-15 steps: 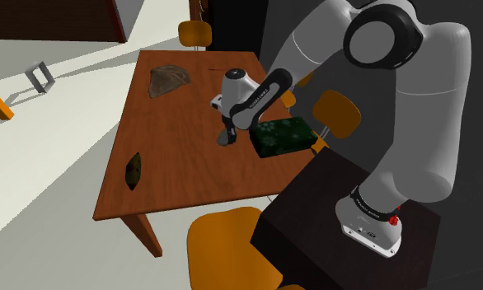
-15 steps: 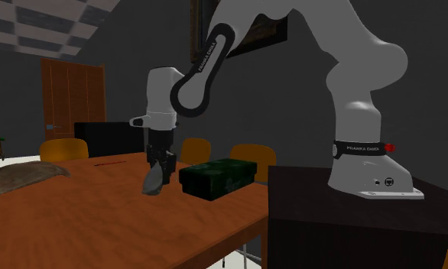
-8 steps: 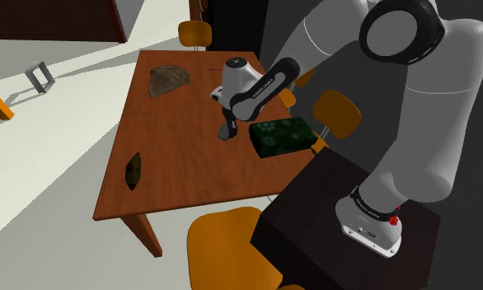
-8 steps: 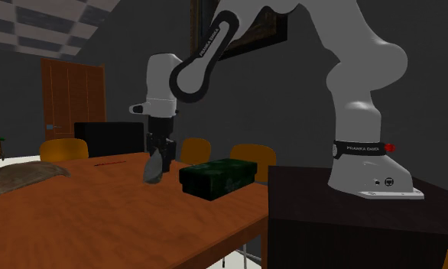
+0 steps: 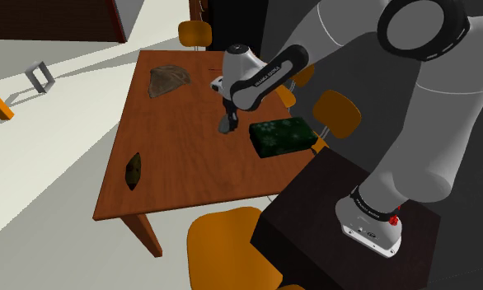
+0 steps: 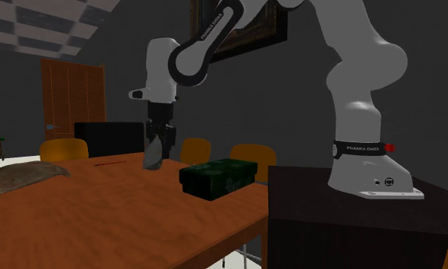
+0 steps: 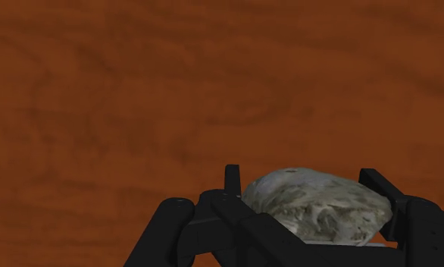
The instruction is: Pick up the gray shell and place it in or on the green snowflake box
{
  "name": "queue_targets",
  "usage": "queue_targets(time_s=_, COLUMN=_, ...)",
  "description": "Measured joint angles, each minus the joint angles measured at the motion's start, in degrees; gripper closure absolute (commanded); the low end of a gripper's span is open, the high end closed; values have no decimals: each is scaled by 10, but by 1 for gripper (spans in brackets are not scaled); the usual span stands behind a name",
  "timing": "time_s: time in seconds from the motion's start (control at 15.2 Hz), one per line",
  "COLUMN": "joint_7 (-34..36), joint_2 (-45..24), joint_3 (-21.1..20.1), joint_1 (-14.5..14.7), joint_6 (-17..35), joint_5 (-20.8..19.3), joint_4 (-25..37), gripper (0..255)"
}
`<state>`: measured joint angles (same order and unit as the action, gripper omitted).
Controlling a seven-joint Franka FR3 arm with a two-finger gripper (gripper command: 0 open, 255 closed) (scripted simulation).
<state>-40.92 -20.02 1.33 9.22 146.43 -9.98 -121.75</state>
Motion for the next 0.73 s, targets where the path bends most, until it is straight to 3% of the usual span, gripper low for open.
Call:
queue_targets(time_s=0.33, joint_7=-14, joint_2=32, joint_3=2, joint_1=-9, joint_6=-9, joint_5=3, joint_4=-22, gripper=255)
queue_targets(time_s=0.73, joint_7=-83, joint_2=88, joint_3=22, joint_1=-56, joint_6=29, joint_5=10, joint_4=-109, gripper=255)
